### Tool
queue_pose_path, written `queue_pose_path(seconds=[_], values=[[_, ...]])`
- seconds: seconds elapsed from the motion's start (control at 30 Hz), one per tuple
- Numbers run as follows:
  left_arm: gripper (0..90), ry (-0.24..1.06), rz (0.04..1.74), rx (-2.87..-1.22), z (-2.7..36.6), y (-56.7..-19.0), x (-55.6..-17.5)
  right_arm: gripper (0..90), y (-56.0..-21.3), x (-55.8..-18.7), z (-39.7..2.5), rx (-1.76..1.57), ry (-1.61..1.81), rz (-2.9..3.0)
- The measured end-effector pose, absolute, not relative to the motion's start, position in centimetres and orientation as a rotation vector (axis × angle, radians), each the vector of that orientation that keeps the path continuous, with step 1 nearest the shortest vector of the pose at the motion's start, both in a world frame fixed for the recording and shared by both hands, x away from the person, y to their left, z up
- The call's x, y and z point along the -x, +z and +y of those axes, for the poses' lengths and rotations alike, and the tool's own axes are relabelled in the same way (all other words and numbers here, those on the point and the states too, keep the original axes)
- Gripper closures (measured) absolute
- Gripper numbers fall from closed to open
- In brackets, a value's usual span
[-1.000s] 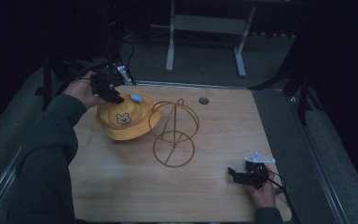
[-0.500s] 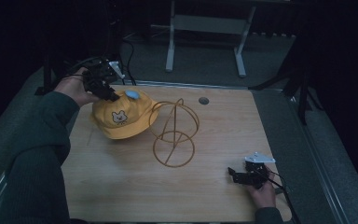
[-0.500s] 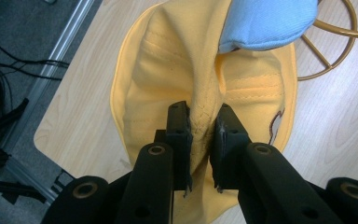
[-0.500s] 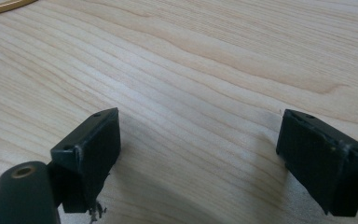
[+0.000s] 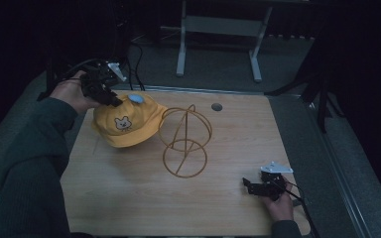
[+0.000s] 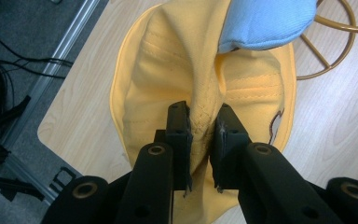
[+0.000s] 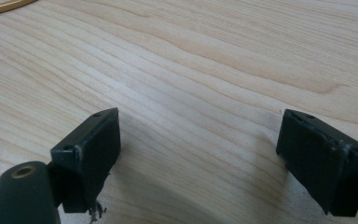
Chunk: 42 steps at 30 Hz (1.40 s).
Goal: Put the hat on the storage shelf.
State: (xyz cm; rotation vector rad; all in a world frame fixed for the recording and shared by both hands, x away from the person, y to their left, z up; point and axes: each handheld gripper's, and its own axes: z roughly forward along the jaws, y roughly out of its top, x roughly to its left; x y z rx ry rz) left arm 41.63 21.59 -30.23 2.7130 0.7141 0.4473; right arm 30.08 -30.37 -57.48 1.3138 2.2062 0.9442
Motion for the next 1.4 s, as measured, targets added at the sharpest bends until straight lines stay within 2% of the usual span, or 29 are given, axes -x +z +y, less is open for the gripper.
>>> queue_pose_path(seconds=[0.83,1.4], values=[[78.9,0.464,0.780,-2.637,24.0,-29.5,-40.9,13.6,-57.5,-30.1,-30.4,-1.314,0.944,2.206],[78.8,0.469,0.755,-2.590,24.6,-28.8,-40.2,13.5,-57.5,-30.1,-30.4,-1.314,0.945,2.206]])
